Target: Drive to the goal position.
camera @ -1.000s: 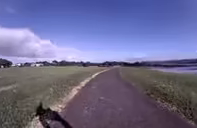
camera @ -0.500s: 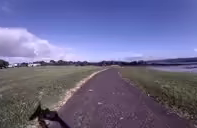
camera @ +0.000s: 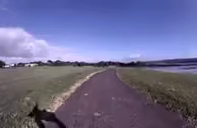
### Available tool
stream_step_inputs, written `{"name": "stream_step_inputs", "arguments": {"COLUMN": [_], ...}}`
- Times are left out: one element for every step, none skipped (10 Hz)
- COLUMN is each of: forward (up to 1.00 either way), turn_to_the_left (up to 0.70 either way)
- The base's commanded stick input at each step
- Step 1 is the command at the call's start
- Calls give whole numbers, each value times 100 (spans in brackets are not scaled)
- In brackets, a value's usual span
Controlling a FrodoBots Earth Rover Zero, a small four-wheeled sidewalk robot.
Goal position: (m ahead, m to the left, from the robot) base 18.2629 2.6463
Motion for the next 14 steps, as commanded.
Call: {"name": "stream_step_inputs", "arguments": {"forward": [70,70,70,70,70,70,70,70,70,70,70,70,70,70], "turn_to_the_left": [0,0,0,0,0,0,0,0,0,0,0,-1,-1,-14]}}
